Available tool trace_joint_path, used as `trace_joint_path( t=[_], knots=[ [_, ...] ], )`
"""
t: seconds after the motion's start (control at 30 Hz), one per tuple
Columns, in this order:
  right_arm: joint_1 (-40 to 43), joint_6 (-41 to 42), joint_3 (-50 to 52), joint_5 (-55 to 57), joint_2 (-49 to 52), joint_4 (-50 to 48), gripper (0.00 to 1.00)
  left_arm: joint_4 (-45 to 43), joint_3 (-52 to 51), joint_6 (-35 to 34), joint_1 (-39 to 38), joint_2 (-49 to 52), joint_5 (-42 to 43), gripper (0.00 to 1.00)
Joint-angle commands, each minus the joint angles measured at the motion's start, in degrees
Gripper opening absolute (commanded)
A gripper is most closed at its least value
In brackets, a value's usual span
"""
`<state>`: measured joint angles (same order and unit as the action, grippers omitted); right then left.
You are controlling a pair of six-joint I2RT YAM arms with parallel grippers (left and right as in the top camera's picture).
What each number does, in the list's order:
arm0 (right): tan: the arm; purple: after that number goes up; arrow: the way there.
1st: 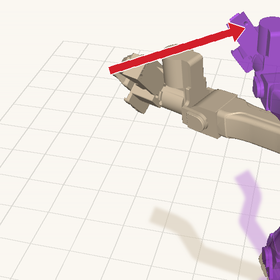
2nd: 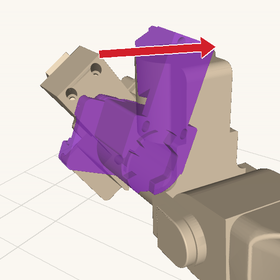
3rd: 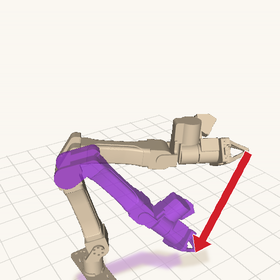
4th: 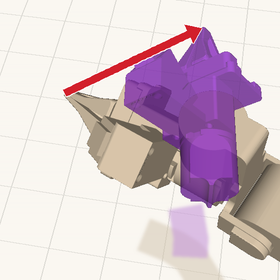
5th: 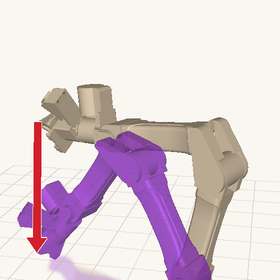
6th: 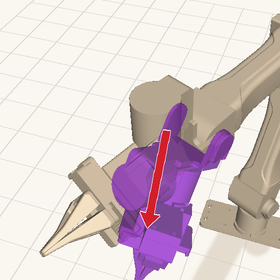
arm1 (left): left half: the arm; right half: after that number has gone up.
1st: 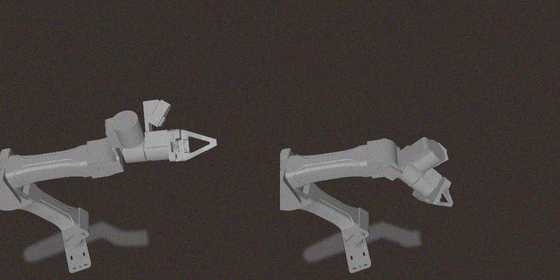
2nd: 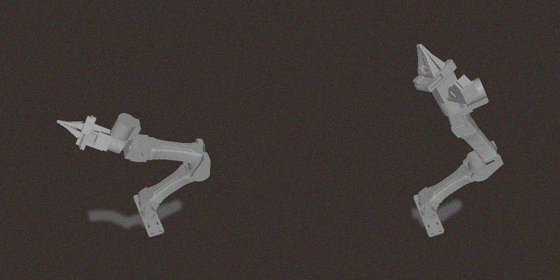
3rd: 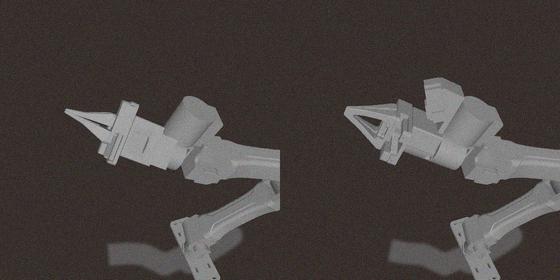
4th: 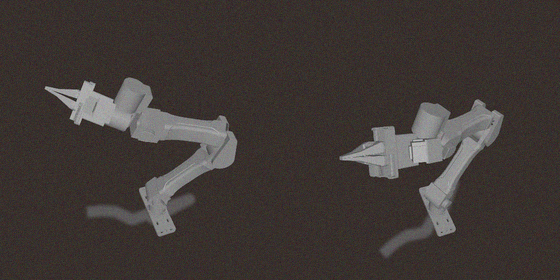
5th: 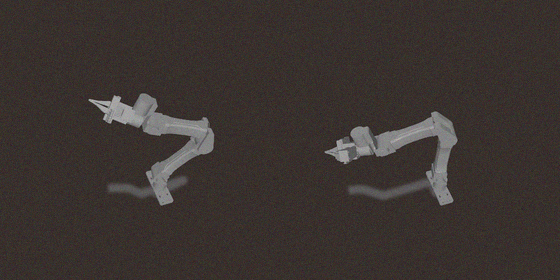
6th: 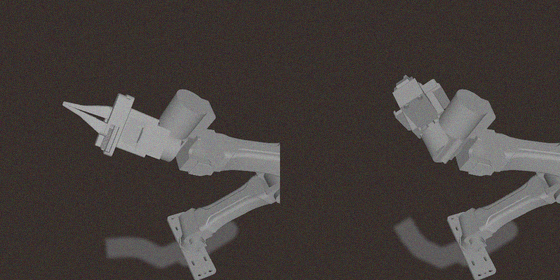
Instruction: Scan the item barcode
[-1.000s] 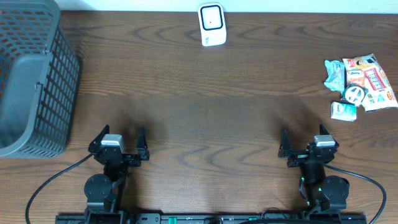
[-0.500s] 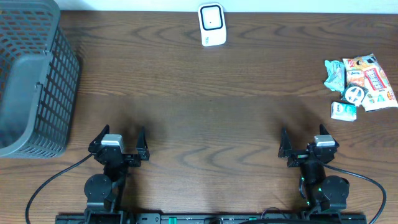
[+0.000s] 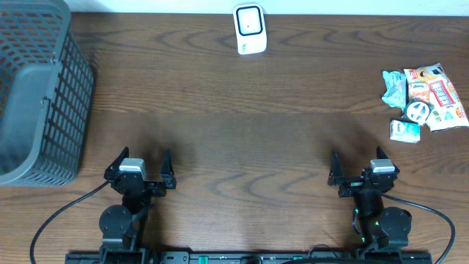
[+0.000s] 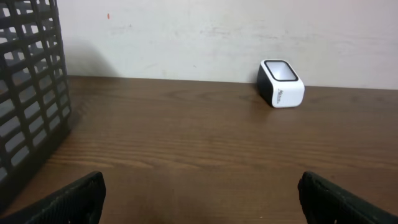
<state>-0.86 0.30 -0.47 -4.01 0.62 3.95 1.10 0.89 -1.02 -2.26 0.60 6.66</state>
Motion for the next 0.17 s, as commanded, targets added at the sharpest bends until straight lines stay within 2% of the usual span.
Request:
trace_joint_path(
  t=[0.0, 0.13],
  knots=[
    [0.4, -0.8, 0.1, 0.4, -0.3, 0.2, 0.99, 2.5, -0.7, 1.2, 0.3, -0.4, 0.2, 0.98],
    [0.4, -0.8, 0.1, 0.4, -0.3, 0.2, 0.99, 2.5, -0.7, 1.2, 0.3, -0.4, 0.2, 0.98]
  ],
)
